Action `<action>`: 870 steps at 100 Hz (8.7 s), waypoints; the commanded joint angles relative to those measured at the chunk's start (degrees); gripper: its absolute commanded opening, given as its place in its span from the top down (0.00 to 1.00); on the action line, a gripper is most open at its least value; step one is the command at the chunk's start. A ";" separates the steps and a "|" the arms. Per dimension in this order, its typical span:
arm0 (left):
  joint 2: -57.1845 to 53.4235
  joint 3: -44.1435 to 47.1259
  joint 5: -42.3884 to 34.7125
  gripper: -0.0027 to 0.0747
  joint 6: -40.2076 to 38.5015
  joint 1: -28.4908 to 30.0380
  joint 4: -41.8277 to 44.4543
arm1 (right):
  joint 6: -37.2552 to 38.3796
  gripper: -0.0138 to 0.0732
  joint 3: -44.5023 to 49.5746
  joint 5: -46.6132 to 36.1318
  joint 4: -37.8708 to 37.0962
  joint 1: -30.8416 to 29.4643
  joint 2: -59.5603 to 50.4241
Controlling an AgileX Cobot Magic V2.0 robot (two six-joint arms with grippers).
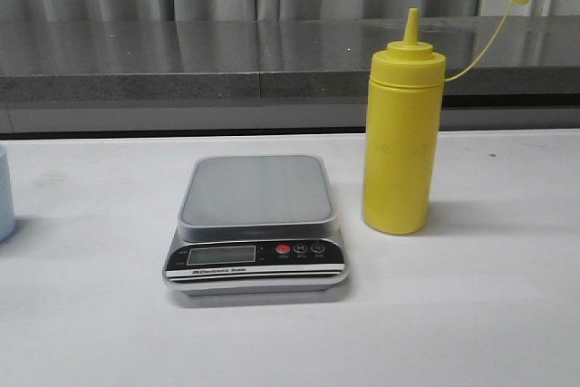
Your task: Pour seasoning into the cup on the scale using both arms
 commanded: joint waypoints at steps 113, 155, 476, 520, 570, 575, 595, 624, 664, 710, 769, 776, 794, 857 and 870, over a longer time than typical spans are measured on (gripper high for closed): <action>25.16 -24.90 6.23 0.99 -0.12 0.11 -7.90 | -0.03 0.92 -1.25 -4.82 -0.52 -0.14 -1.09; 49.91 -43.49 19.52 0.99 -0.12 0.11 -7.76 | -0.03 0.92 -1.25 -4.82 -0.52 -0.14 -1.09; 93.74 -76.40 41.79 0.99 5.02 -3.15 -13.34 | -0.03 0.92 -1.25 -4.82 -0.52 -0.14 -1.09; 93.84 -83.39 40.98 0.99 5.80 -19.95 -14.44 | -0.03 0.92 -1.25 -4.82 -0.52 -0.14 -1.09; 103.19 -89.16 36.50 0.99 5.80 -30.60 -14.34 | -0.03 0.92 -1.25 -4.82 -0.52 -0.14 -1.09; 104.38 -90.48 37.16 0.99 5.80 -30.98 -14.11 | -0.03 0.92 -1.25 -4.82 -0.52 -0.14 -1.09; 108.46 -94.71 40.62 0.99 5.80 -31.09 -12.00 | -0.03 0.92 -1.25 -4.82 -0.52 -0.14 -1.09; 109.54 -94.99 41.57 0.99 5.80 -31.09 -11.69 | -0.03 0.92 -1.25 -4.82 -0.52 -0.14 -1.09; 111.41 -94.99 42.03 0.99 5.89 -31.09 -11.69 | -0.03 0.92 -1.25 -4.82 -0.52 -0.14 -1.09; 111.21 -96.89 45.21 0.30 7.38 -31.09 -11.69 | -0.03 0.92 -1.25 -4.82 -0.52 -0.14 -1.09; 104.09 -99.37 45.66 0.25 4.22 -28.20 -11.69 | -0.03 0.92 -1.25 -4.82 -0.52 -0.14 -1.09; 102.12 -98.76 44.72 0.25 4.00 -26.82 -11.69 | -0.03 0.92 -1.25 -4.82 -0.52 -0.14 -1.09; 94.57 -91.81 38.84 0.25 3.93 -22.29 -11.69 | -0.03 0.92 -1.25 -4.82 -0.52 -0.14 -1.09; 53.16 -42.61 9.77 0.25 3.78 -8.13 -13.39 | -0.03 0.92 -1.25 -4.82 -0.52 -0.14 -1.09; 44.42 -35.65 7.19 0.25 3.78 -8.13 -13.49 | -0.03 0.92 -1.25 -4.82 -0.52 -0.14 -1.09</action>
